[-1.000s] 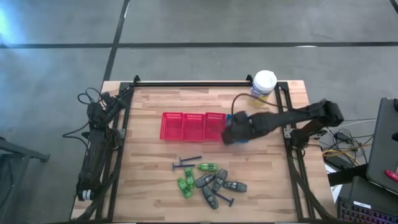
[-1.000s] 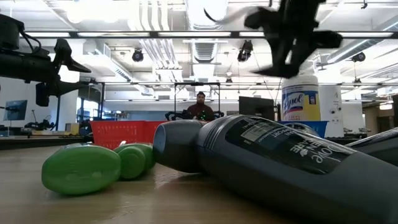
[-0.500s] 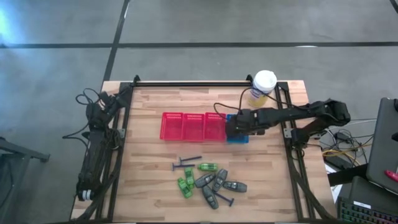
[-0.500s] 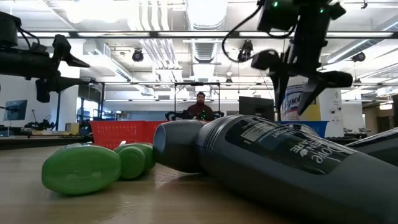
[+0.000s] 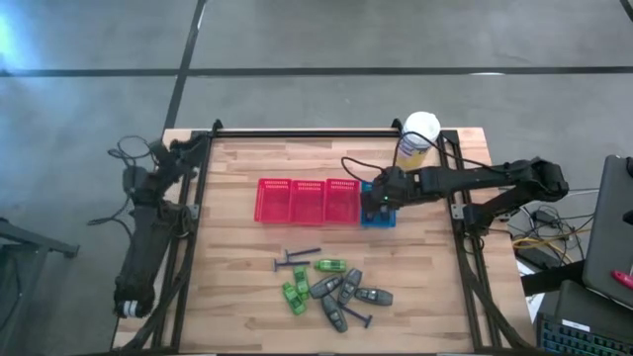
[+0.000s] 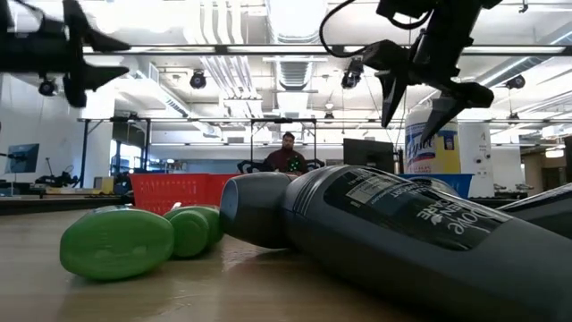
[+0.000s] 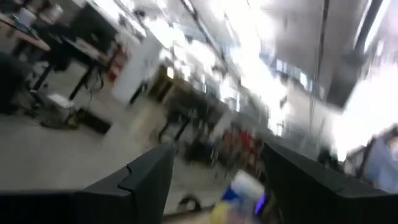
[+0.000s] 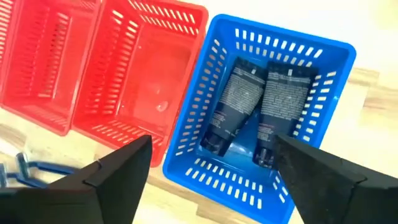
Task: Pick & Place Travel size toiletries
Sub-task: Put the green shampoo bottle into the left red bin
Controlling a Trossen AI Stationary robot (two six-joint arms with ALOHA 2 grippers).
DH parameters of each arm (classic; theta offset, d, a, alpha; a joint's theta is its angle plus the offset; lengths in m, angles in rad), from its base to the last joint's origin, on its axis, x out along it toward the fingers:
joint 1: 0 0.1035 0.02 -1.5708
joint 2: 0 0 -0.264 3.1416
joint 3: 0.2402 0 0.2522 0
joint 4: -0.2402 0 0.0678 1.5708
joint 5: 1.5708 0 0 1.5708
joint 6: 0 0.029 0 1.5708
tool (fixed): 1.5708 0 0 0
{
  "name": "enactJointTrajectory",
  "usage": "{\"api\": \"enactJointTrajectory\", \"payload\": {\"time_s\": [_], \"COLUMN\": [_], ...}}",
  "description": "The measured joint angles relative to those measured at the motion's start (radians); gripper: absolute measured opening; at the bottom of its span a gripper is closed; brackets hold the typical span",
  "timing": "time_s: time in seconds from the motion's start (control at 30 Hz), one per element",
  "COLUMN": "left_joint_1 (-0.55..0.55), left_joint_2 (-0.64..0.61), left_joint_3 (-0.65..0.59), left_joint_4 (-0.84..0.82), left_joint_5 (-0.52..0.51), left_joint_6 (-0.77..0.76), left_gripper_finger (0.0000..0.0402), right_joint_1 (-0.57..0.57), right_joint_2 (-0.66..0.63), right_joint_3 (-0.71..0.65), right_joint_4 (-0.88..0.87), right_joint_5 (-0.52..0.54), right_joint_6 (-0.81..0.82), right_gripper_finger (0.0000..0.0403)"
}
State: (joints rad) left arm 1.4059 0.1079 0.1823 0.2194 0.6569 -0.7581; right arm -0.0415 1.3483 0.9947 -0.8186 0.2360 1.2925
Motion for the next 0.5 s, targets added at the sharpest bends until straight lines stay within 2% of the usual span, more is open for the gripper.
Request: {"api": "enactJointTrajectory", "payload": {"time_s": [0.1,0.3,0.4,0.5], "left_joint_1": [-0.073,-0.309,-0.452,-0.618], "left_joint_2": [0.075,0.222,0.269,0.31], "left_joint_3": [0.124,0.331,0.389,0.413], "left_joint_4": [-0.202,-0.547,-0.614,-0.614], "left_joint_5": [0.042,0.007,-0.028,-0.042], "left_joint_6": [0.205,0.62,0.731,0.789], "left_gripper_finger": [0.025,0.025,0.025,0.0249], "right_joint_1": [-0.01,-0.011,-0.011,-0.012], "right_joint_2": [0.0,0.003,0.003,0.003], "right_joint_3": [0.0,0.0,0.0,0.0], "right_joint_4": [0.0,0.003,0.003,0.007], "right_joint_5": [-0.022,-0.08,-0.118,-0.161], "right_joint_6": [-0.037,-0.122,-0.126,-0.135], "right_gripper_finger": [0.0343,0.0359,0.036,0.0354]}}
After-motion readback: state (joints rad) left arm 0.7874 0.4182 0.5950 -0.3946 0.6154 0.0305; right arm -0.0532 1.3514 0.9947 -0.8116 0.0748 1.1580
